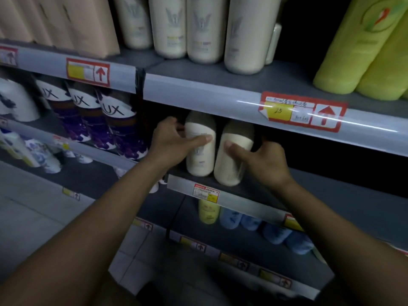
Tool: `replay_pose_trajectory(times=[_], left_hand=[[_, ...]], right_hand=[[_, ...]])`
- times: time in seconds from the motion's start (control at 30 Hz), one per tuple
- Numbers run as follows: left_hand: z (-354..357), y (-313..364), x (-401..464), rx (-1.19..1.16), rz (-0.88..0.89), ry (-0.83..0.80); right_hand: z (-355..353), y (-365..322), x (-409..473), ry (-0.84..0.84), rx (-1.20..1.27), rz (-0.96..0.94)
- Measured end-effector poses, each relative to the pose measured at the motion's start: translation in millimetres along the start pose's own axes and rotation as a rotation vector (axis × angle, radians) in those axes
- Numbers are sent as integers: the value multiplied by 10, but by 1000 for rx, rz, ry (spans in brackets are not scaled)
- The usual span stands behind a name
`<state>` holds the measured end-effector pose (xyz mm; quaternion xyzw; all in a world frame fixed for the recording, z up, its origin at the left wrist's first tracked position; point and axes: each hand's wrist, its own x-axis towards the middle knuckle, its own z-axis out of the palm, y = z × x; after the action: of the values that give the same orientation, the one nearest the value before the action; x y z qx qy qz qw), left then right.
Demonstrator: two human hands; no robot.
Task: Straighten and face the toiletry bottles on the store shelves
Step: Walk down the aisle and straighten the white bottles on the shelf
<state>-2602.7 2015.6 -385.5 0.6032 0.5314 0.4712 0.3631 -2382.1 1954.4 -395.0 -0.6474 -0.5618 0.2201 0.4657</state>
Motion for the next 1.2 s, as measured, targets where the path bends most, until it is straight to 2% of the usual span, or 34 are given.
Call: replay_pose_trajectory(times=[0.1,0.23,0.3,0.4,0.5,0.7,0.83,1.2], left_hand=[[101,-144,100,-25,5,-21],[263,-325,125,-48,84,6],[303,-401,115,-75,107,-3],[269,-527,83,-78,124,-66],[244,-630,15,46,128,-115],[288,-714,28,121,138,-61],[312,-780,126,81,118,-30],[347,-934,368,-3,92,17]], right_hand=[[88,97,75,-3,-47,74],[234,162,53,93,-51,-13],[282,215,52,101,-76,8],[313,338,5,47,-138,45],[342,430,-98,-51,-146,70],[429,513,-81,35,-193,53],[542,507,-36,99,-193,47],[764,524,257,143,-229,134]])
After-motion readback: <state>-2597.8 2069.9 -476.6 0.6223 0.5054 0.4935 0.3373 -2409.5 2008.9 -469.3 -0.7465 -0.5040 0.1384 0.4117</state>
